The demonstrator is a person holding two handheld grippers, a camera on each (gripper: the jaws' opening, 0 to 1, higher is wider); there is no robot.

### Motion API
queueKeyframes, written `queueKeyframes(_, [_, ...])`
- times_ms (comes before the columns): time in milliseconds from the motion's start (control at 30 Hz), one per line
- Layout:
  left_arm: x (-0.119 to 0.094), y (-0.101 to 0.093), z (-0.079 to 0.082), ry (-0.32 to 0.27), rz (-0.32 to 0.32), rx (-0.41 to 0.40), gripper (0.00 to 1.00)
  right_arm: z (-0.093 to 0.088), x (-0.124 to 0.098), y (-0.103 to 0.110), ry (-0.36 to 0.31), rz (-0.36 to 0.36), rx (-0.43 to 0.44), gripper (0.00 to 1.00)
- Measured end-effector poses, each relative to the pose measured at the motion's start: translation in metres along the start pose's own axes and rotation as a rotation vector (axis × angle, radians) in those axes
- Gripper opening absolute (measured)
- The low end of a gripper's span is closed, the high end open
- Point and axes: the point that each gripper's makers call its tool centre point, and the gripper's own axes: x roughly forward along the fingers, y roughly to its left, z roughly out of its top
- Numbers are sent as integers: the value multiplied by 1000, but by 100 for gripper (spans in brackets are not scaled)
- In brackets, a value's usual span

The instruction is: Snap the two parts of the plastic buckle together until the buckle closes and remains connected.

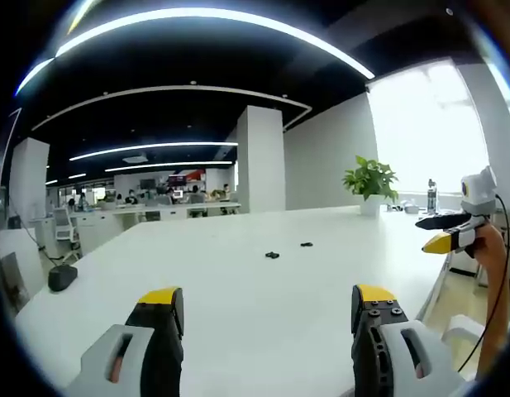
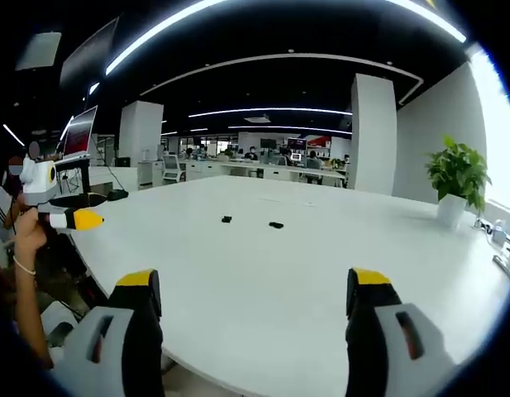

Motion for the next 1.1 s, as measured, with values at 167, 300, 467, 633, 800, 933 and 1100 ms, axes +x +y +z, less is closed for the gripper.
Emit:
queueKeyframes(167, [4, 0, -2, 11, -2, 1, 85, -2, 2, -2, 2, 6, 2, 93])
queueKeyframes(300, [11, -5, -6, 26, -18, -3, 85, -8, 4, -9, 10, 2, 17, 93])
queueKeyframes(467, [17, -14, -7, 35, -48, 10, 85, -18, 7, -18, 21, -2, 45, 93])
queueKeyframes(633, [25, -21, -4, 35, -62, 14, 86, -18, 8, -23, 3, -5, 56, 93])
queueKeyframes(800, [30, -28, 4, 51, -70, 57, 87, -5, 3, -29, -28, -23, 53, 94])
queueKeyframes(933, [40, -39, 7, 51, -58, 130, 87, 3, 6, -27, -71, -7, 76, 93])
queueKeyframes(1100, [55, -52, 8, 44, -99, 124, 87, 2, 18, -23, -47, 22, 68, 93])
